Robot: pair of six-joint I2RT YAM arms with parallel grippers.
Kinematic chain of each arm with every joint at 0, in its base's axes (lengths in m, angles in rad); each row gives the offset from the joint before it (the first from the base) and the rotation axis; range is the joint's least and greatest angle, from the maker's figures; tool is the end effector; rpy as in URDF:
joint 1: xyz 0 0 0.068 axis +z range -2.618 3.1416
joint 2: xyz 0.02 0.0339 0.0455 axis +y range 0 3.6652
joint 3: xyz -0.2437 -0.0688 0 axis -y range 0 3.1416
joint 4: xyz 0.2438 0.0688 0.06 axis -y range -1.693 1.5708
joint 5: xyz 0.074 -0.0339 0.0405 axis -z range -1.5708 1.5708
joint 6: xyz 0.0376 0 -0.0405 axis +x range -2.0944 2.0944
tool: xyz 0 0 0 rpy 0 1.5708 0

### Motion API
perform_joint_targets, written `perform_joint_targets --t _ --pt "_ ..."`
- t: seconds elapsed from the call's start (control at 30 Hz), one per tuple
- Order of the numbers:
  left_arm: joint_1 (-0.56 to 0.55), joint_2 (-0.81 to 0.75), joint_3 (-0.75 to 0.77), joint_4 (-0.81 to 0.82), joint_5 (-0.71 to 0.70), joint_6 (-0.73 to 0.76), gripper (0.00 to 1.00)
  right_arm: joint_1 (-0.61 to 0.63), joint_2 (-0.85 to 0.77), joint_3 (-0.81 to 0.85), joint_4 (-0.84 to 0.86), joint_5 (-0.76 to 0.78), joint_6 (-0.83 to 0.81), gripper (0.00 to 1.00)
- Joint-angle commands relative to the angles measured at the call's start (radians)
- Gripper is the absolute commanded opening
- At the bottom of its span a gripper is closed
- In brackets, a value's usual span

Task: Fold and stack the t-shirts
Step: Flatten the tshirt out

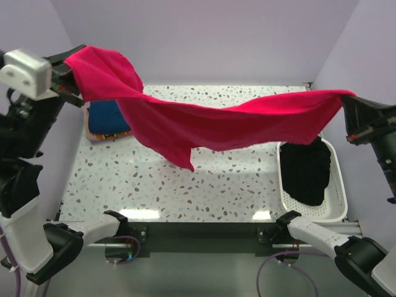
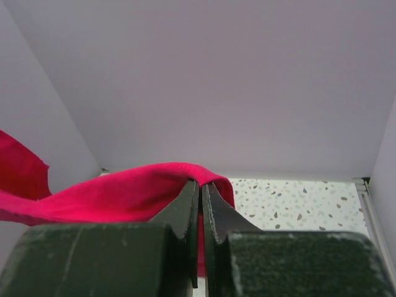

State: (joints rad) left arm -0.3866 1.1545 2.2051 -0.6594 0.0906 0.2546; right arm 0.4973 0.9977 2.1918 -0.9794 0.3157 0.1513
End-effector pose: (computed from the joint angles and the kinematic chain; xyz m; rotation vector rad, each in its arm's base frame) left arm 0.0854 -0.0384 0.6203 0.4478 1.0949 -0.1697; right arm 0.0310 0.0036 0.5904 0.0304 1.3742 0.3300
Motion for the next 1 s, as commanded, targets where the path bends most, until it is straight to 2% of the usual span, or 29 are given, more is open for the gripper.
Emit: perform_joint_targets --t 0.0,0.17,0.27,0.37,0.5,0.63,0.7,0.83,0.97 --pt "0.006 -0.007 0.071 -0.062 0.096 0.028 0.00 0.000 0.006 0.025 -0.054 -0.066 -0.039 0.00" --pt "0.006 0.014 0.015 -0.025 0.092 0.029 0.00 -0.002 0.010 -0.045 -0.019 -0.020 -0.053 0.00" --pt "0.005 0.089 -0.042 -0.022 0.080 0.034 0.00 0.000 0.044 -0.136 0.031 0.054 -0.082 0.00" --pt "0.006 0.218 -0.053 -0.052 0.038 0.058 0.00 0.000 0.100 -0.216 0.093 0.126 -0.119 0.00" --pt "0.006 0.393 -0.002 -0.088 -0.040 0.090 0.00 -0.005 0.199 -0.280 0.174 0.137 -0.139 0.00" --pt "0.012 0.580 0.111 -0.094 -0.132 0.127 0.00 -0.069 0.349 -0.270 0.232 0.059 -0.127 0.00" --pt "0.017 0.657 0.189 -0.074 -0.159 0.140 0.00 -0.147 0.407 -0.225 0.254 -0.030 -0.111 0.00" --pt "0.022 0.689 0.211 0.064 -0.258 0.190 0.00 -0.258 0.538 -0.097 0.252 -0.162 -0.065 0.00" --pt "0.022 0.640 0.185 0.199 -0.246 0.233 0.00 -0.287 0.581 -0.007 0.258 -0.199 -0.052 0.00"
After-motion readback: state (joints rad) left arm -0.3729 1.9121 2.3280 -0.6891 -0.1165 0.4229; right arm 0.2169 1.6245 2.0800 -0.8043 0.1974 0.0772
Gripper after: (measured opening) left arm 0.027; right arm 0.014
